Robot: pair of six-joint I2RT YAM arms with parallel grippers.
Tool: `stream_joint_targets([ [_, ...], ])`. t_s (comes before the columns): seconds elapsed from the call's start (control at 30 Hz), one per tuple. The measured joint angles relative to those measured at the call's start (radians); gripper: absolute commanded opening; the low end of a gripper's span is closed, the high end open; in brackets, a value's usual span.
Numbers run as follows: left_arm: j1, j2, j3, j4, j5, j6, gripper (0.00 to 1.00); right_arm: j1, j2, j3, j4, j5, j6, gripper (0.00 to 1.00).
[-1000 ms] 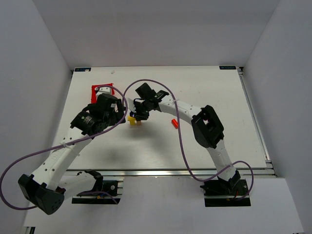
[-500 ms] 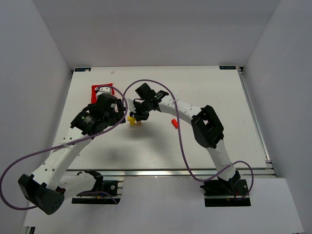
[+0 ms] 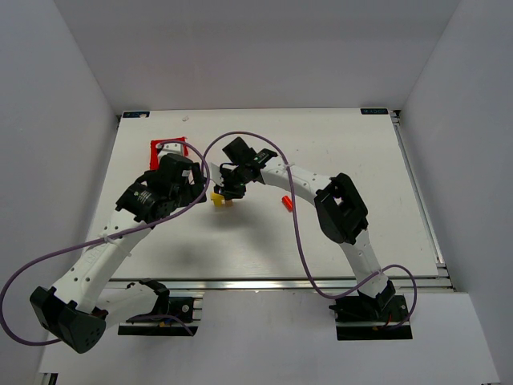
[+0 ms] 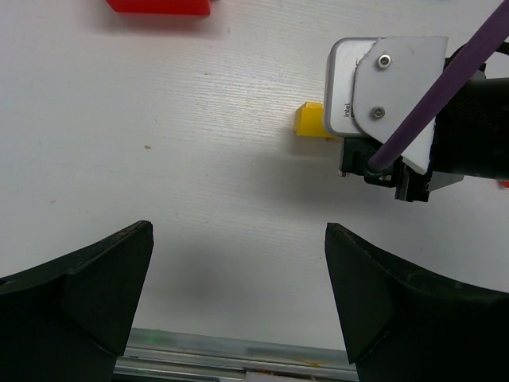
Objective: Build the wood block tower
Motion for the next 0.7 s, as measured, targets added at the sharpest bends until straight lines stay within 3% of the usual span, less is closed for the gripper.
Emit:
stream_joint_targets([
  [0.17,0.0,0.0,-0.002,0.0,0.003,0.002,0.98,0.0,0.0,0.0,0.0,0.0,-0.005,0.33],
  [0.3,0.0,0.0,-0.003,0.0,0.007,0.004,0.98,0.0,0.0,0.0,0.0,0.001,-0.003,0.47],
  [0.7,0.0,0.0,-0.004,0.0,0.01,0.005,0.98,0.0,0.0,0.0,0.0,0.001,0.0,0.62],
])
